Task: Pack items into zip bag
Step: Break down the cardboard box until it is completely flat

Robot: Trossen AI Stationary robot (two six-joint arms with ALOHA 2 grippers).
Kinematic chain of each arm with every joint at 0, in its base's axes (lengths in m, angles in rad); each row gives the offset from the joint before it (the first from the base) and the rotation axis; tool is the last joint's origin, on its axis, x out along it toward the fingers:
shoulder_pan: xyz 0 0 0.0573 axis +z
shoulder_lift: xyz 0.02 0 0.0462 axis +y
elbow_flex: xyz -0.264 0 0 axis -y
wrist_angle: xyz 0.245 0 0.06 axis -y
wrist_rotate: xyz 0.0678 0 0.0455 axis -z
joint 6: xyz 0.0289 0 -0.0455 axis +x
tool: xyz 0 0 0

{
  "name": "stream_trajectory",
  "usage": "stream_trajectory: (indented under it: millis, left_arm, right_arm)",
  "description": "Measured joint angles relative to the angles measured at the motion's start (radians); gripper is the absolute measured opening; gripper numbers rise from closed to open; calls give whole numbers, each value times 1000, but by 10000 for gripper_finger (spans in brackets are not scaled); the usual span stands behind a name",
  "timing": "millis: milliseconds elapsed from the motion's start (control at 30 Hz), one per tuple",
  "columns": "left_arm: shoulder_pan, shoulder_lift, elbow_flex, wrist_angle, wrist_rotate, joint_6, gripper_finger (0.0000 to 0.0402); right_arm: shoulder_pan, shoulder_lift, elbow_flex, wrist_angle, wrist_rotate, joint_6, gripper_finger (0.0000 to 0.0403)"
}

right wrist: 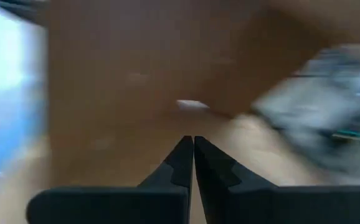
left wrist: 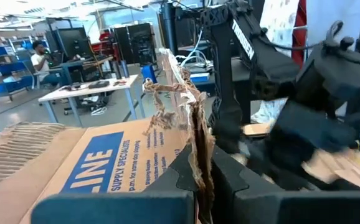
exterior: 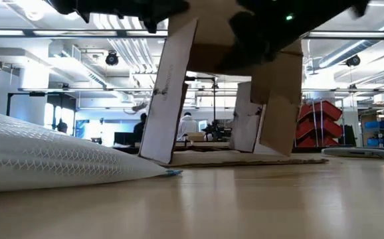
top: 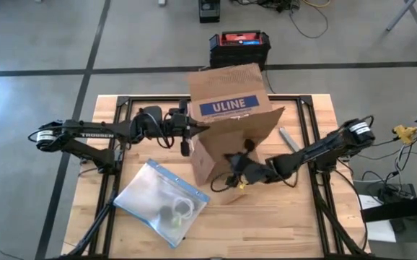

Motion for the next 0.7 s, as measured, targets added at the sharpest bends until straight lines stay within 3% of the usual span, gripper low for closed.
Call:
stream_trajectory:
  millis: [100,300,500,700]
  left_arm:
    - [0,14,-30,61,1,-15,0]
    - [0,90,-79,275,5,-40,0]
    - [3,175,-30,377,28,-40,0]
    - [6,183,39,281,31,-42,0]
  right_arm:
    - [30,-80,-1,-186,152,100,0]
    - [19,-166,-1,-239,154,119,0]
    - [-46,-77,39,-170,91,-51,0]
    - [-107,91,216,-408,106,-207,0]
